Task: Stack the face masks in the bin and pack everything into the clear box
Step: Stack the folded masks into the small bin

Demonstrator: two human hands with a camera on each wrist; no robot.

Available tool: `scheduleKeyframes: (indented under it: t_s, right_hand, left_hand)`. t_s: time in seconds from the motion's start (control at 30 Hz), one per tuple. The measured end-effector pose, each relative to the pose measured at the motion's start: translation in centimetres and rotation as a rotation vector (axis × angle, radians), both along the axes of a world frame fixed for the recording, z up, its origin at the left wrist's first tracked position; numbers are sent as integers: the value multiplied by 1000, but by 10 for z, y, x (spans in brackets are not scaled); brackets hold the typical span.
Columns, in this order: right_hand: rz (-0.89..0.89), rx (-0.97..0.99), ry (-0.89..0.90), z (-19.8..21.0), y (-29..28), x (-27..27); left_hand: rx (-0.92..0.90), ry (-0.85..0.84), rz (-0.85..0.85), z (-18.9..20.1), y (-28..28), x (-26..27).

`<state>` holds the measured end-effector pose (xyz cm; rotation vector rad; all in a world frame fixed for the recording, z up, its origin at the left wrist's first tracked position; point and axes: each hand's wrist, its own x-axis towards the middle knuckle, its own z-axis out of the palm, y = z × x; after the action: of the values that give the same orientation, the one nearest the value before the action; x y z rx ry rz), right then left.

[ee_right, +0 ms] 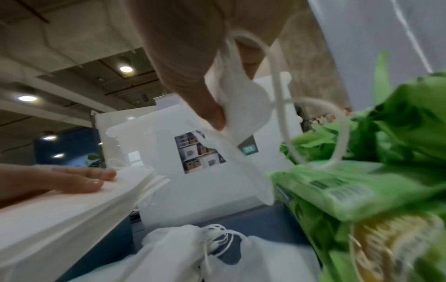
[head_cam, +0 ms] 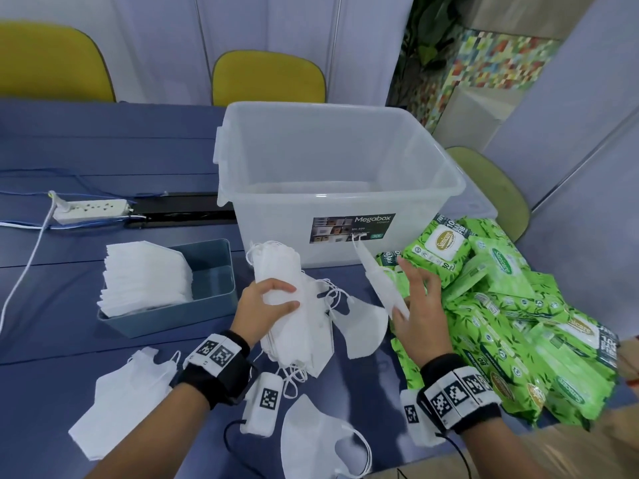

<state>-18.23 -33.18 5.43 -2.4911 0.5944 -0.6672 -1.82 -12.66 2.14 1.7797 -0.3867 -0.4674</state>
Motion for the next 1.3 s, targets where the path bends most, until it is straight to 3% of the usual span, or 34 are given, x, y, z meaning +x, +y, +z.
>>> scheduleKeyframes:
  t_s: [0.07, 0.17, 0.4, 0.6, 0.73, 0.93, 1.0, 1.13, 1.23, 1.3]
  right_hand:
    - [65, -69, -40, 0, 0, 5]
    - [109, 32, -72, 4, 7, 13]
    - [102, 610, -230, 8, 35, 32]
    - [145, 1052, -249, 1, 57, 55]
    - [185, 993, -193, -4, 74, 65]
    - [329, 740, 10, -14, 75, 68]
    - [304, 725, 44, -19, 70, 69]
    - [218, 946, 122, -25, 68, 79]
    - [280, 1310, 154, -18, 75, 85]
    - [352, 1416, 152, -14, 81, 87]
  left_hand:
    - [19, 9, 2, -2, -2, 0]
    - [16, -10, -4, 1, -5, -2]
    - [-58, 0, 22, 11, -9, -5]
    - [-256, 199, 70, 15, -14, -6]
    - [-286, 184, 90, 24, -14, -8]
    - [-94, 36, 118, 23, -10, -15]
    - [-29, -20, 128, 24, -5, -18]
    - [-46, -81, 22, 24, 6, -21]
    - [-38, -60, -32, 24, 11, -21]
    - [-80, -43, -36, 23, 12, -24]
